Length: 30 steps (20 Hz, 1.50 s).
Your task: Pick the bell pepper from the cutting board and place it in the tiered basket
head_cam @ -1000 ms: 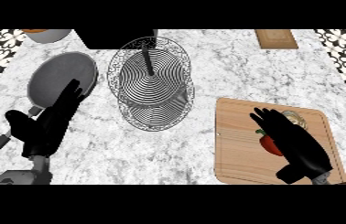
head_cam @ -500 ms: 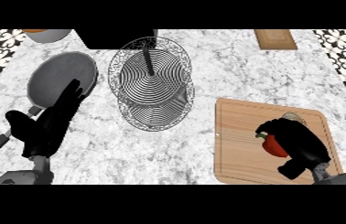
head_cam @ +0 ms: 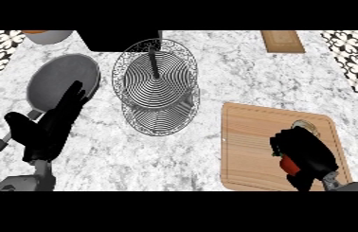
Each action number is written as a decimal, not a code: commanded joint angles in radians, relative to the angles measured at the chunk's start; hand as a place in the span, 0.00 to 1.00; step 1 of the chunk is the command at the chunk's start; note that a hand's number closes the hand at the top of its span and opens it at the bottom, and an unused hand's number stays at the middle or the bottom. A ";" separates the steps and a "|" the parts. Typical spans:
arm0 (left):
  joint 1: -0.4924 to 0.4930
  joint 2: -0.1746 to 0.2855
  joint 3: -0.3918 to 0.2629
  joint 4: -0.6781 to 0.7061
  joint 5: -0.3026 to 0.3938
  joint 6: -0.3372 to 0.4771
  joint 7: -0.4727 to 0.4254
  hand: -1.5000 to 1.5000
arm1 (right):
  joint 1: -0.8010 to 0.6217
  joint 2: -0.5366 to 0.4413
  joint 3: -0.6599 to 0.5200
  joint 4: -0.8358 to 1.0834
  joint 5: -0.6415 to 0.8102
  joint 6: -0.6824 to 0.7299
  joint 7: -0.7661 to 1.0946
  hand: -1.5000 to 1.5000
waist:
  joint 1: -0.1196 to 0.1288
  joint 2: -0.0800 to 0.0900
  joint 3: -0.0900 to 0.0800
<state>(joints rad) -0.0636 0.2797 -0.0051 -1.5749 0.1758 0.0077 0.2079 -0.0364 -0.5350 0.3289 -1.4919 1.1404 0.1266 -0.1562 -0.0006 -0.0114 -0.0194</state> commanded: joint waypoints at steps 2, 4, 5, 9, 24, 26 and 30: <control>-0.012 0.000 0.025 0.029 0.003 -0.015 0.003 0.50 | 0.033 0.042 -0.037 0.010 0.030 -0.085 0.024 1.00 | -0.003 0.011 0.019; -0.006 -0.013 -0.010 -0.032 -0.006 -0.002 0.038 0.50 | -0.066 0.080 -0.124 0.102 -0.020 -0.039 0.084 1.00 | 0.008 0.013 0.020; 0.011 -0.001 0.016 0.001 -0.006 -0.015 -0.014 0.50 | -0.016 0.036 -0.163 0.032 -0.048 0.009 0.106 1.00 | -0.003 0.011 0.019; 0.004 -0.004 0.006 -0.041 -0.011 -0.001 0.043 0.50 | -0.089 0.057 -0.295 0.073 -0.107 -0.047 0.145 1.00 | 0.004 0.010 0.020; 0.051 0.013 0.065 0.013 0.006 -0.068 -0.057 0.50 | -0.095 0.193 -0.435 -0.527 -0.580 0.078 0.216 1.00 | -0.005 0.009 0.019; 0.020 0.000 0.026 -0.066 -0.015 -0.025 0.057 0.50 | -0.184 0.180 -0.428 -0.583 -0.626 0.169 0.327 1.00 | -0.001 0.008 0.019; 0.030 -0.004 0.055 0.020 -0.007 -0.072 -0.030 0.50 | -0.253 0.256 -0.289 -0.703 -0.575 0.230 0.553 1.00 | 0.001 0.009 0.018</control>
<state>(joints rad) -0.0411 0.2861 0.0468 -1.5806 0.1747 -0.0466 0.2088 -0.2210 -0.3074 -0.0197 -2.0897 0.5798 0.2707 0.2313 -0.0031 -0.0034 -0.0010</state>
